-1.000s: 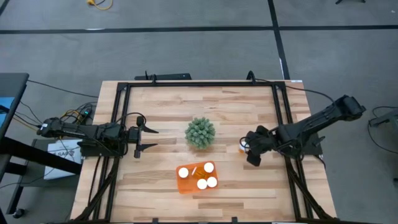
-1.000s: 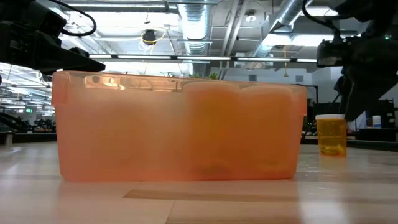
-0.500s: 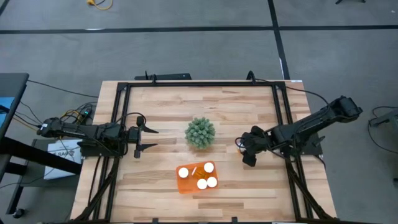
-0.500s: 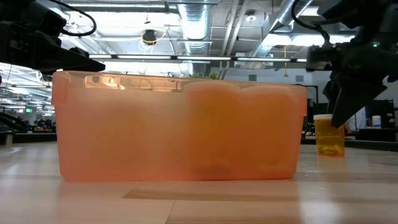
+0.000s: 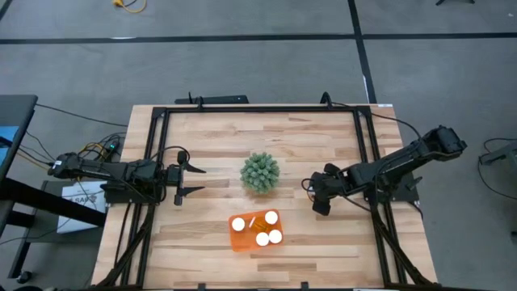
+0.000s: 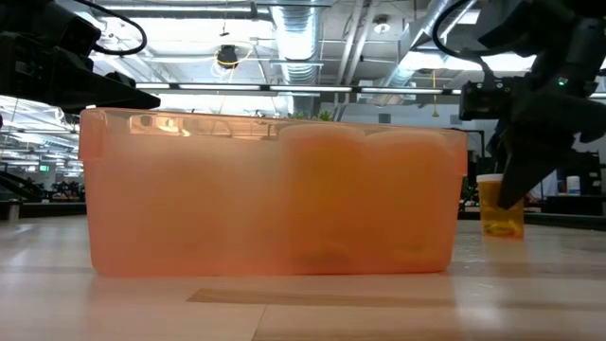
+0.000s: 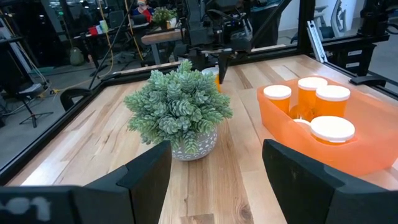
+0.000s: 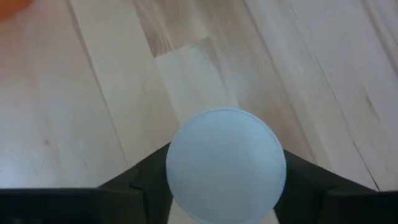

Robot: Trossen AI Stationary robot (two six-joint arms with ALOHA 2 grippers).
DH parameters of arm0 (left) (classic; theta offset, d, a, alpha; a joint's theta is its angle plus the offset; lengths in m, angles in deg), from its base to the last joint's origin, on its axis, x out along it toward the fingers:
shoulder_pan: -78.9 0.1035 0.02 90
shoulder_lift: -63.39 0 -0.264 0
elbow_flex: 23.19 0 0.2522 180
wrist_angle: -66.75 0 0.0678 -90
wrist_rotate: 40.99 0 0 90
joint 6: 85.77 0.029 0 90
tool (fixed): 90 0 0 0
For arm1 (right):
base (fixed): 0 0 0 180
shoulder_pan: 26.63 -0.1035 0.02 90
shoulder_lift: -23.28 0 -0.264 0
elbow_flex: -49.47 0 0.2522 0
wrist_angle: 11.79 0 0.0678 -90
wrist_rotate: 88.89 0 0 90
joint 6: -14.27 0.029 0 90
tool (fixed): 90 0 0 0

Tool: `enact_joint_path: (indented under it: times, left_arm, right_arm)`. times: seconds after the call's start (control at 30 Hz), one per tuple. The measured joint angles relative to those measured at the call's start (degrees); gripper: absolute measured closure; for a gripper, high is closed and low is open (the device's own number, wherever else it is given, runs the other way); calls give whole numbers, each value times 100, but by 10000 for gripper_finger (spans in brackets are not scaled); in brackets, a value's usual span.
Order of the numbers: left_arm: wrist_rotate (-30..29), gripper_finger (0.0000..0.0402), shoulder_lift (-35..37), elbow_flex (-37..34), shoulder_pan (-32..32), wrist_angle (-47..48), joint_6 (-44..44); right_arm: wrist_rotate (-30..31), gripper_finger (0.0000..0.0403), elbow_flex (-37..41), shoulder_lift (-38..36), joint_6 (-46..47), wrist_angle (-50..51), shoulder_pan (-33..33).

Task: Pick and place pill bottles into a basket
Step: Put the orange pill bottle into the orange bin

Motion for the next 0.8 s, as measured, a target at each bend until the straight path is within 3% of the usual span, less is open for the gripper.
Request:
enact_joint_path:
  times: [0.1, 0.47, 0.67, 0.8]
  left_arm:
    - [0, 159, 2, -1, -2, 0, -24]
    - [0, 159, 2, 1, -2, 0, 0]
    - [-2, 159, 0, 1, 0, 0, -1]
    - [-2, 159, 0, 0, 0, 0, -26]
  right_arm:
    - [0, 224, 0, -21, 0, -3, 0]
    - [-4, 203, -799, -37, -593, 2, -5]
    - [-25, 225, -1550, -37, -1157, -69, -196]
    - [-28, 225, -1866, -37, -1425, -695, -393]
